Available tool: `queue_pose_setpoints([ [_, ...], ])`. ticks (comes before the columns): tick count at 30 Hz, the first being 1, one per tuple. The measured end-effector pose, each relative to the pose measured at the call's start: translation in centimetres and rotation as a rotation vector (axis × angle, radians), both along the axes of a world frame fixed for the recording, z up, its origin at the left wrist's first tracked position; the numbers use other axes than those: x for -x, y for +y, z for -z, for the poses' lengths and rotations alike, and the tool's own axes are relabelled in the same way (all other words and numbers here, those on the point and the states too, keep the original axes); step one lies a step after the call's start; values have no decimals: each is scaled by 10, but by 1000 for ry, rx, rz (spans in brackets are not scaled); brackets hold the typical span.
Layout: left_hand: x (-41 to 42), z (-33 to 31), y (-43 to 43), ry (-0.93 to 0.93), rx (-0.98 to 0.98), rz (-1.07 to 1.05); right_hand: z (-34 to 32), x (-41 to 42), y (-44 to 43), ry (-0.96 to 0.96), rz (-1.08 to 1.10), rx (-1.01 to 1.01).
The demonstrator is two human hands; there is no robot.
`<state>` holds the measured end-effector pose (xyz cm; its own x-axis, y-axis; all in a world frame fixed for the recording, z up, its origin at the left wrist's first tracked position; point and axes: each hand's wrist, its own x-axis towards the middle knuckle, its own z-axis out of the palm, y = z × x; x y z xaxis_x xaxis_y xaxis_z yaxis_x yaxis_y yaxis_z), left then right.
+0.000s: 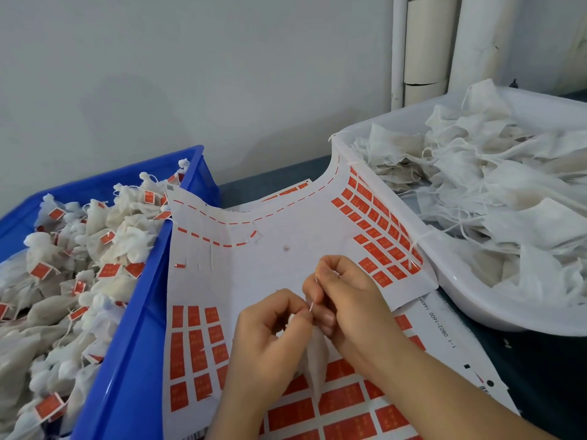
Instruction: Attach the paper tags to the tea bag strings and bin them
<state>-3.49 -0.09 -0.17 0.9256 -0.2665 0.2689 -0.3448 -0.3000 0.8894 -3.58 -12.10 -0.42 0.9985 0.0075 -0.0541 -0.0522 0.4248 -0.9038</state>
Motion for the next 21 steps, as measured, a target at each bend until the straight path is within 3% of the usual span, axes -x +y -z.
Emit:
queue_pose_setpoints([
  [5,6,3,1,15,13,15,5,0,-6,-39,-3,221],
  [13,-3,5,3,65,166,-157,13,8,8,-277,-127,663],
  [21,-3,2,3,142,226,-96,7,6,3,-270,-49,526],
])
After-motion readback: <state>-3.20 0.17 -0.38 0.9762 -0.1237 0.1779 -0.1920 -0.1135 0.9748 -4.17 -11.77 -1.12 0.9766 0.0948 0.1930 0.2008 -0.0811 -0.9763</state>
